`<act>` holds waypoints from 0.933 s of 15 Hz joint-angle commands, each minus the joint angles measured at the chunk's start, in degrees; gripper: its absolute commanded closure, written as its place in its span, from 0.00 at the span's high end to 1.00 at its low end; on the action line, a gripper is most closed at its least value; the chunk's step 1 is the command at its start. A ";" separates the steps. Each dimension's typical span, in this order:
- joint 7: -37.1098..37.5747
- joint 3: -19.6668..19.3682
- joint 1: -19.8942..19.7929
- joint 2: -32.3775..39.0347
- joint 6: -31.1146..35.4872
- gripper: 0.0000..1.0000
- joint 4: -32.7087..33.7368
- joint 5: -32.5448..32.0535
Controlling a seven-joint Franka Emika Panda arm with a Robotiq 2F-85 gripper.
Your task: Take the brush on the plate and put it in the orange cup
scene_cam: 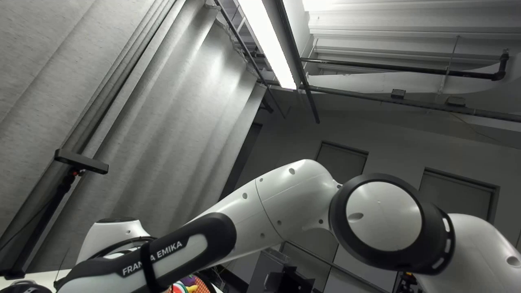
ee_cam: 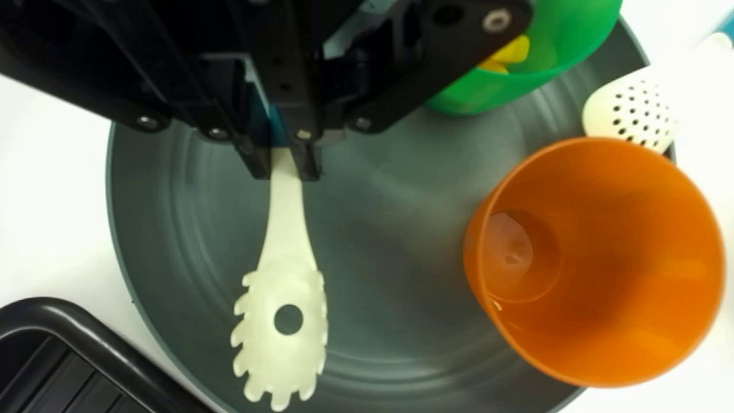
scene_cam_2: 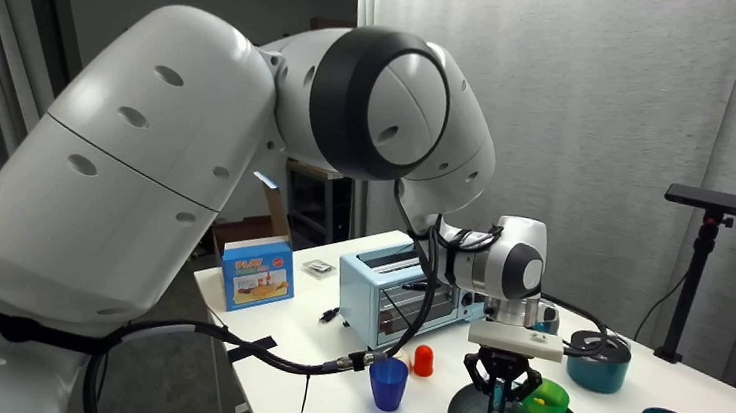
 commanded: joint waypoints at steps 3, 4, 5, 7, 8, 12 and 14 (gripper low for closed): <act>2.20 -0.57 0.05 -5.56 2.26 0.04 -5.10 0.12; 2.47 -0.66 0.02 -6.27 2.63 0.04 -5.59 0.13; 2.75 -0.75 -0.10 -7.12 3.17 0.04 -6.17 0.24; 3.22 -0.97 -0.38 -8.75 4.33 0.04 -7.18 0.53; 3.32 -1.02 -0.71 -9.53 4.84 0.04 -7.45 0.92; 3.22 -1.41 -1.94 -11.88 6.89 0.04 -7.90 2.05; 3.08 -1.62 -2.65 -12.72 7.81 0.04 -7.69 2.97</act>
